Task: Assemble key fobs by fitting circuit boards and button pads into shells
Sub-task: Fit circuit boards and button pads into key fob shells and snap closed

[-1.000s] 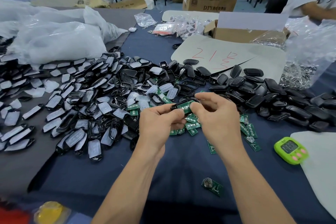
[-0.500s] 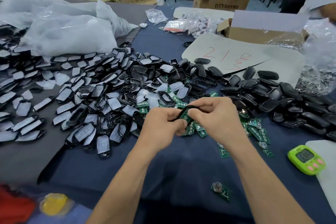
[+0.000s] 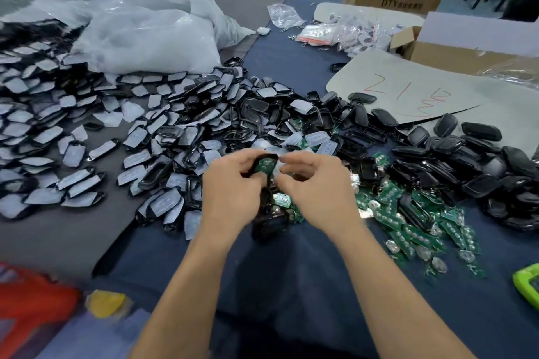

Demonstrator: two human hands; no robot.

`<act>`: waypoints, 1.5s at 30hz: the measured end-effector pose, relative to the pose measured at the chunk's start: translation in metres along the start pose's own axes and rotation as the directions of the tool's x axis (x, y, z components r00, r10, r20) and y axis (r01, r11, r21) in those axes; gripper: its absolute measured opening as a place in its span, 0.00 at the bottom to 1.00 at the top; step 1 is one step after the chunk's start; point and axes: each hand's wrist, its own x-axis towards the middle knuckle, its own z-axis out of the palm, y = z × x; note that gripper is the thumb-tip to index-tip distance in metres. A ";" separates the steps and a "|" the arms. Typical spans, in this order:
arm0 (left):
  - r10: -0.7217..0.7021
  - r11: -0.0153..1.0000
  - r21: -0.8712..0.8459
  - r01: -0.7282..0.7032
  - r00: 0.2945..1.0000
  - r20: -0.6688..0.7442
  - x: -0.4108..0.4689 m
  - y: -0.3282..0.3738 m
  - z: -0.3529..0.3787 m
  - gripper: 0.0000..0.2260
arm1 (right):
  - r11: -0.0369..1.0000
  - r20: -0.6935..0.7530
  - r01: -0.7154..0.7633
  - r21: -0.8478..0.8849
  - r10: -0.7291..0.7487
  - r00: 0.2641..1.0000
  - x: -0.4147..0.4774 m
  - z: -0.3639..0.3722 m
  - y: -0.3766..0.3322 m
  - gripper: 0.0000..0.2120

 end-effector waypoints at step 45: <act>-0.269 0.764 -0.541 0.351 0.936 0.226 -0.008 -0.018 -0.005 0.20 | 0.564 0.251 -0.450 0.693 0.397 0.883 -0.009 -0.006 -0.001 0.10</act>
